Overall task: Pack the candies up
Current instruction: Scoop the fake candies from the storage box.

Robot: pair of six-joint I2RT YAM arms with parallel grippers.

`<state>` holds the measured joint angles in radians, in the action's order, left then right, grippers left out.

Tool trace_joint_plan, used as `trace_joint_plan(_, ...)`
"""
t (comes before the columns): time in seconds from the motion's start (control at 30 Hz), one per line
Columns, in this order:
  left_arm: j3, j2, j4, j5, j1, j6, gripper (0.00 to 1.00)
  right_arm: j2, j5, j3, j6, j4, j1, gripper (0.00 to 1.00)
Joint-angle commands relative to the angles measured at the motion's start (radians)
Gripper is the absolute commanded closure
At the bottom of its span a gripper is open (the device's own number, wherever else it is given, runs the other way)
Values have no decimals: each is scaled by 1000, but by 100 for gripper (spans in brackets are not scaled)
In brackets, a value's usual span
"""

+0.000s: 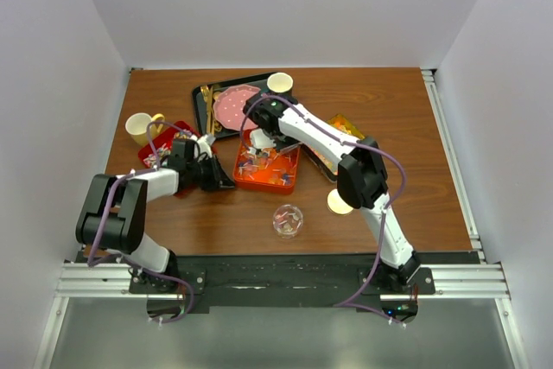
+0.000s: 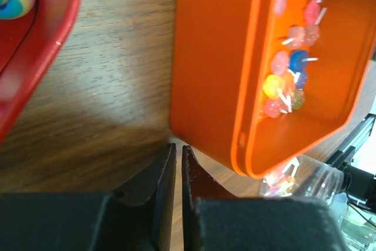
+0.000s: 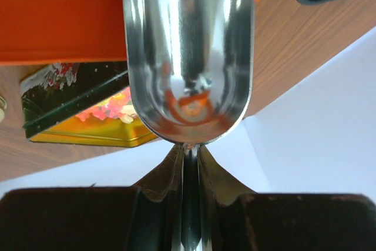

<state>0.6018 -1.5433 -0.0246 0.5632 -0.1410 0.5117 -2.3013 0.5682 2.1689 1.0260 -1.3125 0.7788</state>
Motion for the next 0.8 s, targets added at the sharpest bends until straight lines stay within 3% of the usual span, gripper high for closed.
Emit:
trace_joint_plan(0.0,18,-35,-67,-5,-12,-16,83,2,44,-66,111,15,31,100)
trace_joint_plan(0.77,-48,-87,-284,127,-16,40,76,-158,-60,60,103,39,129,100)
